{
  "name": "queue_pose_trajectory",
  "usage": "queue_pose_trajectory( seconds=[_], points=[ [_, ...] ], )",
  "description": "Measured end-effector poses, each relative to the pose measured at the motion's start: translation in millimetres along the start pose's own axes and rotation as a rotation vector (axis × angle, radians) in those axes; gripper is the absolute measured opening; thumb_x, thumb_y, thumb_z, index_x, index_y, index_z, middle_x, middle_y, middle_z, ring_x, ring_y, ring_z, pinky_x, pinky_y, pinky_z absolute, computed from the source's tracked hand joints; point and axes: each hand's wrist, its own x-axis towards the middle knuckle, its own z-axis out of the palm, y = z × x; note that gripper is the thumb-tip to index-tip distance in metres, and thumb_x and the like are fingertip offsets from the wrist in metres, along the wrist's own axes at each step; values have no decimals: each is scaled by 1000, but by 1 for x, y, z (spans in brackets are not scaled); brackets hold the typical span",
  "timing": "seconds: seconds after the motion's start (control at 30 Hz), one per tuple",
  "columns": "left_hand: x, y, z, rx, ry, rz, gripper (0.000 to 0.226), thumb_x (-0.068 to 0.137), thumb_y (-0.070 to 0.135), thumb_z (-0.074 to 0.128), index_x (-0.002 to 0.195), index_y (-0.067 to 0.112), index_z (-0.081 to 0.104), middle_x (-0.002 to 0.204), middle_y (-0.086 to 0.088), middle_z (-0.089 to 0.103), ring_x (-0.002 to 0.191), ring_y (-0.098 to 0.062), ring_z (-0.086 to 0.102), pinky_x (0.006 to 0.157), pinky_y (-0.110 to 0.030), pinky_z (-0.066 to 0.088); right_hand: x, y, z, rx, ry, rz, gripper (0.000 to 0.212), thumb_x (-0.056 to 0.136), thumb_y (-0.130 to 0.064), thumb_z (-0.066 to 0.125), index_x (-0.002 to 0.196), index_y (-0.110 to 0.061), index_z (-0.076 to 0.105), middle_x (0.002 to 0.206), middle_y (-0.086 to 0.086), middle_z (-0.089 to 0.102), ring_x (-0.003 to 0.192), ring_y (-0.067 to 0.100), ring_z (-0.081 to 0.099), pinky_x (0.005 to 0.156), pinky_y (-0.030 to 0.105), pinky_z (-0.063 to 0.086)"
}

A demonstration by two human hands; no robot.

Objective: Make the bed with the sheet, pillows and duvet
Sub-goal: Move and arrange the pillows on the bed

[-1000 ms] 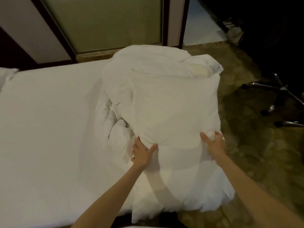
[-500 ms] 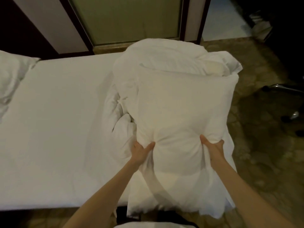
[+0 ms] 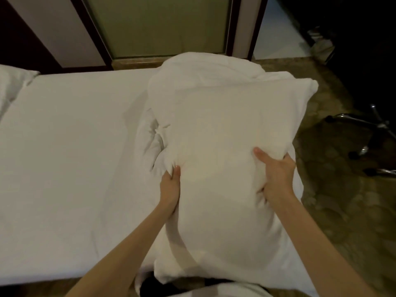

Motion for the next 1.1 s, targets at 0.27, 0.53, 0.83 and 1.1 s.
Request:
queue_pose_trajectory(
  seconds=[0.27,0.53,0.83,1.1],
  points=[
    [-2,30,-154,-85,136,169,79,83,73,36,127,11,55,119,-8,64,110,-26,61,96,-48,49,-101,-1,106,171,-89,-100,58,69,0,79,123,-10,60,113,2,69,98,18,68,78,28,58],
    [-17,13,-361,-230,373,238,55,95,57,37,122,15,62,110,-1,69,102,-19,64,92,-39,52,-228,44,235,191,-262,-59,40,67,1,79,105,-6,68,95,3,73,79,16,70,65,24,55],
    [-34,-18,-515,-325,666,229,34,102,39,35,111,20,62,99,7,62,90,-8,58,64,-8,43,-321,102,349,112,-447,60,33,70,3,76,101,-2,67,88,5,73,69,14,71,58,24,55],
    [-19,-50,-586,-394,775,161,38,100,42,39,103,14,65,92,7,67,84,-5,62,72,-21,47,-340,137,427,22,-620,159,30,69,-1,78,97,-8,70,92,6,75,82,22,72,68,32,58]
  ],
)
